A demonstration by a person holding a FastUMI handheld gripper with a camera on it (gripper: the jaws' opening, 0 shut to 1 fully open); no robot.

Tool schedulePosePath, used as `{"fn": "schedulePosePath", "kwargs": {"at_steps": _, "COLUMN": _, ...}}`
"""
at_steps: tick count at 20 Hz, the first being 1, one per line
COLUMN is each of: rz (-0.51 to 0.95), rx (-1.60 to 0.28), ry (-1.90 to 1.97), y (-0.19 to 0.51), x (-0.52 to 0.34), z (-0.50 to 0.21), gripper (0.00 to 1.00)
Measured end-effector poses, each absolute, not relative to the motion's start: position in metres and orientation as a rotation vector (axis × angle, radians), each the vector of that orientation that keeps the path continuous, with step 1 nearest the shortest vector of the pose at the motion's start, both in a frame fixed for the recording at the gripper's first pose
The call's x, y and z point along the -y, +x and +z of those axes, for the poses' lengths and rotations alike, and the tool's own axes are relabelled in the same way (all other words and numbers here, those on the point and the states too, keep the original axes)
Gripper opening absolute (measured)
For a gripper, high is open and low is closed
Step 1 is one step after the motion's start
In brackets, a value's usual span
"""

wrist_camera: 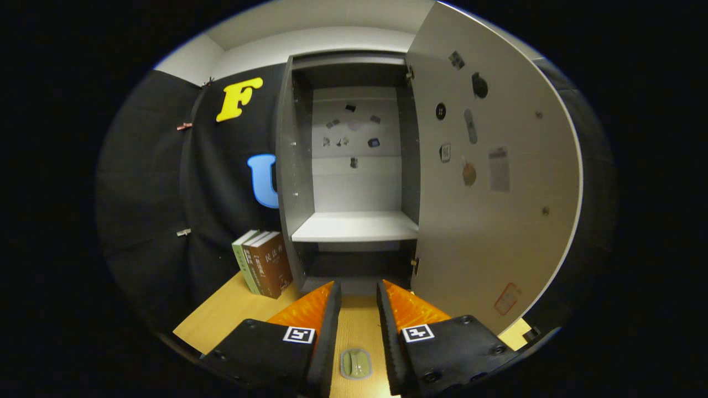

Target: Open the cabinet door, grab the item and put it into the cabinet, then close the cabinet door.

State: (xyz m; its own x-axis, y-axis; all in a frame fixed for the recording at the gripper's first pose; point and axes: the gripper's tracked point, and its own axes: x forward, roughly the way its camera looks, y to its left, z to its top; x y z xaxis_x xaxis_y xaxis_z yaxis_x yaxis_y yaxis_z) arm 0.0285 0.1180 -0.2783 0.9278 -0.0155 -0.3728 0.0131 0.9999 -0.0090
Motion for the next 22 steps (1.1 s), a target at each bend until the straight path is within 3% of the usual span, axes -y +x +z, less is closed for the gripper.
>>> {"fn": "schedulePosePath", "kwargs": {"at_steps": 12, "rz": 0.058, "rx": -0.843, "ry": -0.022, "y": 0.008, "x": -0.118, "z": -0.481, "gripper": 0.43}}
{"fn": "schedulePosePath", "kwargs": {"at_steps": 22, "rz": 0.038, "rx": -1.078, "ry": -0.05, "y": -0.003, "x": -0.11, "z": -0.589, "gripper": 0.43}}
